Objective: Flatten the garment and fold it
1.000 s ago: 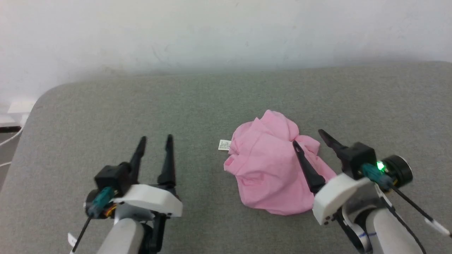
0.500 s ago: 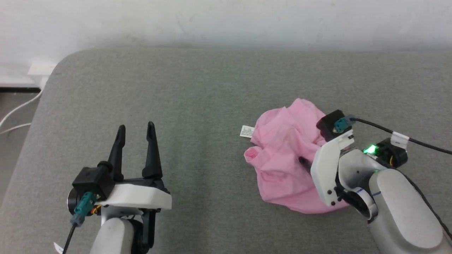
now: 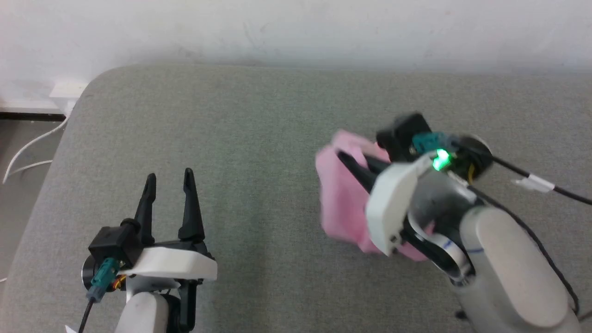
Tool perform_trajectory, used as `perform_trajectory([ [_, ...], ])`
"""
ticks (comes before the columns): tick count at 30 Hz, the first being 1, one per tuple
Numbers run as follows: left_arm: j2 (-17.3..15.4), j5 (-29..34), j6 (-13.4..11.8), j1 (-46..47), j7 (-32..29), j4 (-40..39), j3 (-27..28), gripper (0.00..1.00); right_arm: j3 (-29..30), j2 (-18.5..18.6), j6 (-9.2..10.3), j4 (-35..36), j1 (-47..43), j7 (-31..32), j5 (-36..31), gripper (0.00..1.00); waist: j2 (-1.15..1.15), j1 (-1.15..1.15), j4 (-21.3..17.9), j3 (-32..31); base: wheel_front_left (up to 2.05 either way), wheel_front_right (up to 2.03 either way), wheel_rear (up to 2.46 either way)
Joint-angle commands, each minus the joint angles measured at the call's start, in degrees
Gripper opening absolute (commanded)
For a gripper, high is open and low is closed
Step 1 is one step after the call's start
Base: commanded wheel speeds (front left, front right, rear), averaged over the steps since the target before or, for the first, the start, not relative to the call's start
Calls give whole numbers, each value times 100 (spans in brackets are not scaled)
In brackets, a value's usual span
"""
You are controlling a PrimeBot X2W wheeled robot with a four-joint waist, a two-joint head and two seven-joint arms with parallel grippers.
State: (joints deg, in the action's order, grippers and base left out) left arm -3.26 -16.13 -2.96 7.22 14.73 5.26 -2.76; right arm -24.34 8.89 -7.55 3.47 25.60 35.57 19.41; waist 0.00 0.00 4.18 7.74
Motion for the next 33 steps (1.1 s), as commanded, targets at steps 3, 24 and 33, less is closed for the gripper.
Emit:
perform_trajectory([
  [3,20,85,80,-52,27,5,67,100,-78,-236,6,67,534,-382,56,0,0,0,-55,-24,0,0,0],
  [24,37,83,167,-39,27,65,-143,100,4112,-595,6,-1600,-937,-1371,-1581,0,0,0,-251,5,0,0,0],
  [33,37,97,213,-4,27,165,-237,100,4900,-600,6,-1556,-1641,-1552,-1742,100,0,0,-410,-77,0,0,0],
])
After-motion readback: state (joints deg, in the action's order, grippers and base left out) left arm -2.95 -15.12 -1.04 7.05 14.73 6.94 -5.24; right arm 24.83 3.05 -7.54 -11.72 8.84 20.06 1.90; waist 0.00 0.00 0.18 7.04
